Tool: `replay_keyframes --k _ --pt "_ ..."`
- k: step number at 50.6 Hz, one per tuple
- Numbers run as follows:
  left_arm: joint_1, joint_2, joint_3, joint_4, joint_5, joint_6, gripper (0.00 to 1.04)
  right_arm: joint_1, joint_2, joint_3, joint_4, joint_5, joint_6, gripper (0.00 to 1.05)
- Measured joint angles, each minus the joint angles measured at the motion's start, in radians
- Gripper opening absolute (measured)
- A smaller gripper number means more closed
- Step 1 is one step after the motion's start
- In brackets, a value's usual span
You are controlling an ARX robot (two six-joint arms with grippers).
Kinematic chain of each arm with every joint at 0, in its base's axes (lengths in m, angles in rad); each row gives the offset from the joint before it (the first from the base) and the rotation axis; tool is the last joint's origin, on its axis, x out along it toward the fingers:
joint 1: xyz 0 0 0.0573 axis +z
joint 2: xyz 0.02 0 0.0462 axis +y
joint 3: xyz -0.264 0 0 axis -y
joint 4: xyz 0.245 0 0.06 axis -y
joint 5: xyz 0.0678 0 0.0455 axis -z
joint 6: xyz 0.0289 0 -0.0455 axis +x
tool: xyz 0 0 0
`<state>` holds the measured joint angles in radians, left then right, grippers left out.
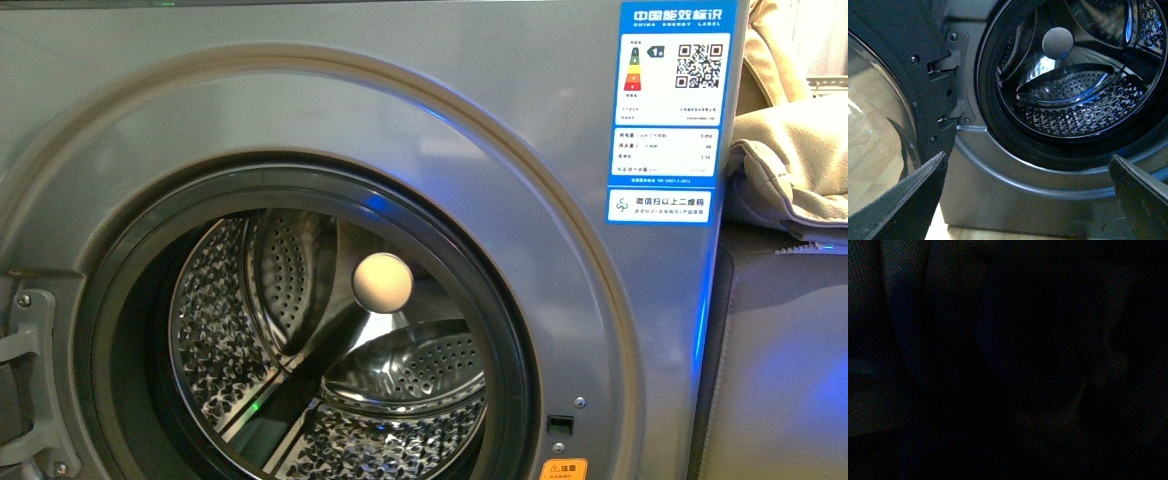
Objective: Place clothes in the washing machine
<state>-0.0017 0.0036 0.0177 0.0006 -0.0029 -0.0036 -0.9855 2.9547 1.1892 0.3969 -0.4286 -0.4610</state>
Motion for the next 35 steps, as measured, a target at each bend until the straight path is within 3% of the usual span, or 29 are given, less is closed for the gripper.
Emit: replay_keyframes --k 25,35 --pt "0.000 0.000 0.000 0.000 0.000 0.000 0.98 -0.047 0.045 0.056 -0.042 -0.027 -0.068 0.97" --pt "0.000 0.000 0.000 0.000 0.000 0.000 0.98 -0.050 0.040 0.043 0.016 -0.010 -0.053 0.73"
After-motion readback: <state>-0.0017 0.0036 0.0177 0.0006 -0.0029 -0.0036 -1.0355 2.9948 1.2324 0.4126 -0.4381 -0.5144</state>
